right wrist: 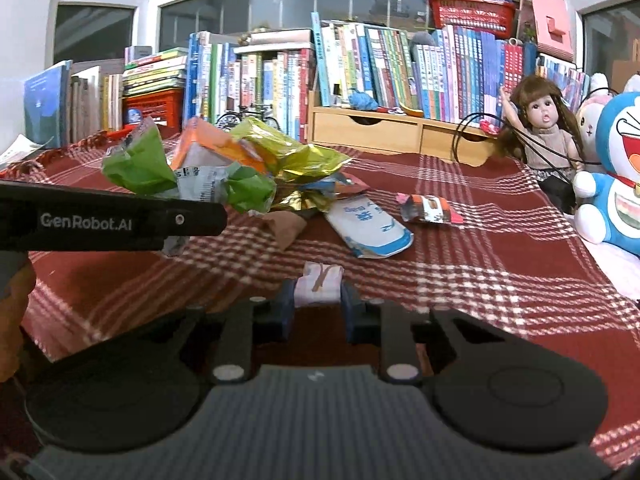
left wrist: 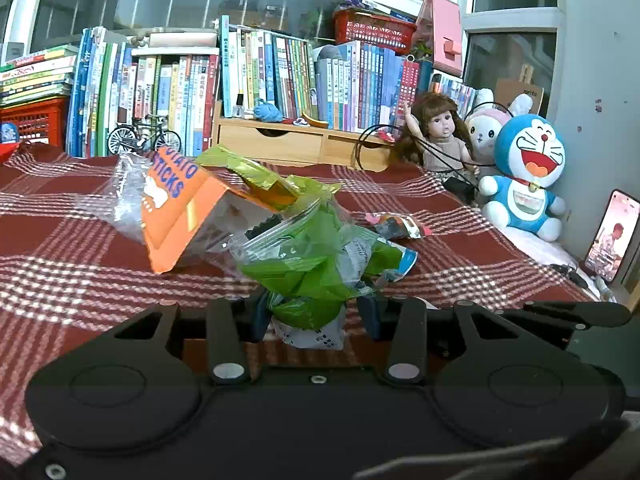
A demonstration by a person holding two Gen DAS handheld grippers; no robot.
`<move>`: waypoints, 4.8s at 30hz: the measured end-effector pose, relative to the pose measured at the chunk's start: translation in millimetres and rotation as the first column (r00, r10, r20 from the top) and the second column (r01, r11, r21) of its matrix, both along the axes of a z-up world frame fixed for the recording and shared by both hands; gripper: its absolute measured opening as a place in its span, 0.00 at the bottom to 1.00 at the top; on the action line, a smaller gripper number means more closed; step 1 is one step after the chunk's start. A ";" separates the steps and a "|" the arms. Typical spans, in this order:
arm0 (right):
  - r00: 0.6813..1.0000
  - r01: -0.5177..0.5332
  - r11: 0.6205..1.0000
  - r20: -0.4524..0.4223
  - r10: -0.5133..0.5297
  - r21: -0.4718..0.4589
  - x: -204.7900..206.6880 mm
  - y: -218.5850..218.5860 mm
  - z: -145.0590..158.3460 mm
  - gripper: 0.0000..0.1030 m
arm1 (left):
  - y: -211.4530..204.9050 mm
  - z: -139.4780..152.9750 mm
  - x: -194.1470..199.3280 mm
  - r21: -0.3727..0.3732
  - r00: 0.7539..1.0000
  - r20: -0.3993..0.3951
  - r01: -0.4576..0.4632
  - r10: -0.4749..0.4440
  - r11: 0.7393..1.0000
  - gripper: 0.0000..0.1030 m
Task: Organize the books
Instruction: 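Carry both held items down below the tablecloth edge, then open both tools to drop the green bag and white packet, then grasp the orange Potato Sticks box with the left tool while the right grasps the white paper bag, then lift the Potato Sticks box and white paper bag off the tablecloth with both tools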
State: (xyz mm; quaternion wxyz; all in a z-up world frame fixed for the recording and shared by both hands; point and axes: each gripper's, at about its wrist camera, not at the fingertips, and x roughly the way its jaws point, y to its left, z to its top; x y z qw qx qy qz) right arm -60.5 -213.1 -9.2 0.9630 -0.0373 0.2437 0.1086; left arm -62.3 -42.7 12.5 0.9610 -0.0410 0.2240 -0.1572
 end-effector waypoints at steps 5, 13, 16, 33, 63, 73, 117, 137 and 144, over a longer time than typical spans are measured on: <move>0.999 -0.031 0.999 -0.012 0.031 0.008 -13.7 6.3 1.5 0.29 | 10.4 0.9 -16.5 0.004 1.000 -0.006 -0.010 0.010 1.000 0.41; 0.993 -0.113 0.994 -0.039 0.113 -0.006 -49.0 21.7 4.8 0.29 | 31.0 -2.6 -54.5 0.028 0.998 -0.048 -0.028 0.029 0.999 0.41; 0.986 -0.153 0.988 -0.065 0.152 -0.009 -62.8 24.6 4.2 0.29 | 38.3 -5.6 -72.2 0.052 0.997 -0.069 -0.035 0.039 0.998 0.40; 0.907 -0.369 0.929 -0.216 0.361 0.004 -112.3 38.4 -17.9 0.29 | 63.3 -37.4 -132.6 0.106 0.969 -0.247 -0.004 0.031 0.994 0.33; 0.847 -0.353 0.934 -0.404 0.347 0.062 -98.0 38.4 -68.3 0.53 | 41.7 -113.6 -115.7 0.223 0.792 -0.601 0.034 0.110 0.974 0.58; 0.869 -0.325 0.944 -0.374 0.325 0.065 -93.5 35.1 -62.6 0.54 | 45.5 -98.1 -114.1 0.247 0.828 -0.546 0.012 0.129 0.969 0.75; 0.987 -0.009 1.000 -0.161 0.010 0.006 135.9 -39.1 -14.1 0.85 | 97.7 11.2 194.2 -0.306 0.907 -0.391 -0.285 0.152 0.908 0.79; 0.995 -0.040 0.999 -0.090 0.040 0.008 116.9 -24.1 2.0 0.34 | 94.3 60.5 136.9 -0.211 0.970 -0.165 -0.209 0.176 0.955 0.77; 0.997 -0.040 0.999 -0.070 0.041 0.004 105.1 -20.4 2.9 0.34 | 89.1 47.0 128.5 -0.169 0.970 -0.197 -0.179 0.144 0.969 0.81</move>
